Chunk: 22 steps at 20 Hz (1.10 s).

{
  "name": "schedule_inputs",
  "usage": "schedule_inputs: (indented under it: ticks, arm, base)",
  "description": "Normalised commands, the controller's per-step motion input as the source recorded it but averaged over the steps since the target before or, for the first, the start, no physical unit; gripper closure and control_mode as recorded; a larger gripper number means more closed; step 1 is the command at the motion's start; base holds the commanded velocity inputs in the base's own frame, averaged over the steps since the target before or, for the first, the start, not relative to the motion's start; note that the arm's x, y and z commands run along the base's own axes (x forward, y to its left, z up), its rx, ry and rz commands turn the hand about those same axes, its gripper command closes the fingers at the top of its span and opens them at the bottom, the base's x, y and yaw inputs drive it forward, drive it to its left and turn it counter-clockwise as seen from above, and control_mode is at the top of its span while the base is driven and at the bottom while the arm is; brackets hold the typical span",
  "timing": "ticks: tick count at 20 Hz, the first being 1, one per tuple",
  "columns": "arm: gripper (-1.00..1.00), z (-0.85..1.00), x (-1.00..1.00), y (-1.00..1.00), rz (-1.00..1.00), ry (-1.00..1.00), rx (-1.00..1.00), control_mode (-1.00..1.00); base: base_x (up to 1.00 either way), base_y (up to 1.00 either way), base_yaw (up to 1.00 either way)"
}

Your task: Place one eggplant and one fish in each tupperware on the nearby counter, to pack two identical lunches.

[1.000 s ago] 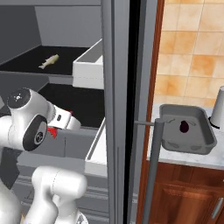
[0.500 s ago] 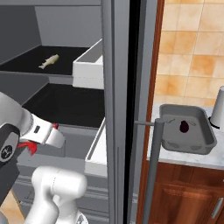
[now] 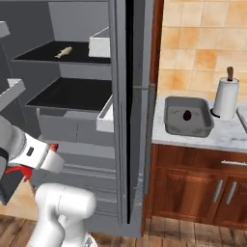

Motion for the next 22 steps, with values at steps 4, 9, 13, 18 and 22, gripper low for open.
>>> schedule_inputs:
  ticks: [4, 9, 13, 18, 22]
  arm:
    - [1.0, 0.0, 0.0, 0.0, 0.0, 0.0, 0.0, 1.0]
    - [1.0, 0.0, 0.0, 0.0, 0.0, 0.0, 0.0, 1.0]
    - [1.0, 0.0, 0.0, 0.0, 0.0, 0.0, 0.0, 1.0]
    - [1.0, 0.0, 0.0, 0.0, 0.0, 0.0, 0.0, 1.0]
    - [1.0, 0.0, 0.0, 0.0, 0.0, 0.0, 0.0, 1.0]
  base:
    - [-0.81, -0.99, -0.1]
    - [-0.23, -1.0, -0.1]
    - [0.38, -1.0, -0.08]
    - [0.87, -1.0, -0.02]
    - [1.0, -0.68, 0.0]
